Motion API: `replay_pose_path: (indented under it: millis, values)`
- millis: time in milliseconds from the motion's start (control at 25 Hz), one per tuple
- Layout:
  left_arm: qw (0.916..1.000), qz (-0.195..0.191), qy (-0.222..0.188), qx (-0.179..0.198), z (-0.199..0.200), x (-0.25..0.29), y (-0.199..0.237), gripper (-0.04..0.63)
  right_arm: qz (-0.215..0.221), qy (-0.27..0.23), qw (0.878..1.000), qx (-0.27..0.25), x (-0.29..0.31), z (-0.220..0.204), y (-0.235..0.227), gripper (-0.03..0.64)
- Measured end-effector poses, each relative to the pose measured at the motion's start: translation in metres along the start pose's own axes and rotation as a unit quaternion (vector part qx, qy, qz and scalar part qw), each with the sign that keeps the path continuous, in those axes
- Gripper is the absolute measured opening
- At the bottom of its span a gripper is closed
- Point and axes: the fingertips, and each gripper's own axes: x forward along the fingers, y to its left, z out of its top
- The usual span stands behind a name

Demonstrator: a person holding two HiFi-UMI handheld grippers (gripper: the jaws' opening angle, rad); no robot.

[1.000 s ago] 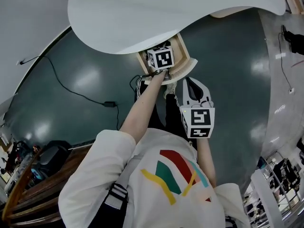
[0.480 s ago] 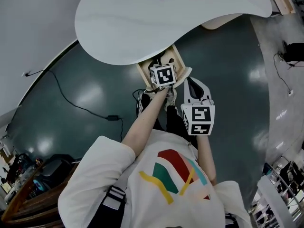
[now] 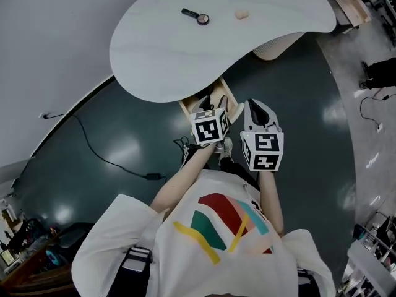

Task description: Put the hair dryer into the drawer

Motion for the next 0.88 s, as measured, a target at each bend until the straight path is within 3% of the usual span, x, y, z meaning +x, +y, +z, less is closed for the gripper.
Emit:
replay_pose_path:
  millis: [200, 320, 440, 720, 880]
  values:
    - [0.9973, -0.02, -0.07, -0.007, 0.058, -0.045, -0.01, 0.159, 0.002, -0.035, 0.999, -0.005, -0.003, 0.032, 0.0, 0.011]
    - [0.9928, -0.008, -0.118, 0.021, 0.095, -0.072, -0.01, 0.083, 0.01, -0.056, 0.998, -0.012, -0.001, 0.049, 0.006, 0.011]
    - [0.9834, 0.012, -0.17, 0.061, 0.125, -0.102, -0.011, 0.028, 0.018, -0.071, 0.997, -0.02, -0.003, 0.065, 0.012, 0.011]
    - [0.9551, 0.033, -0.248, 0.159, 0.155, -0.157, -0.023, 0.017, 0.035, -0.109, 0.993, -0.034, -0.012, 0.094, 0.03, 0.011]
    - [0.9454, 0.045, -0.271, 0.175, 0.16, -0.174, -0.025, 0.017, 0.048, -0.117, 0.991, -0.035, -0.018, 0.096, 0.036, 0.011]
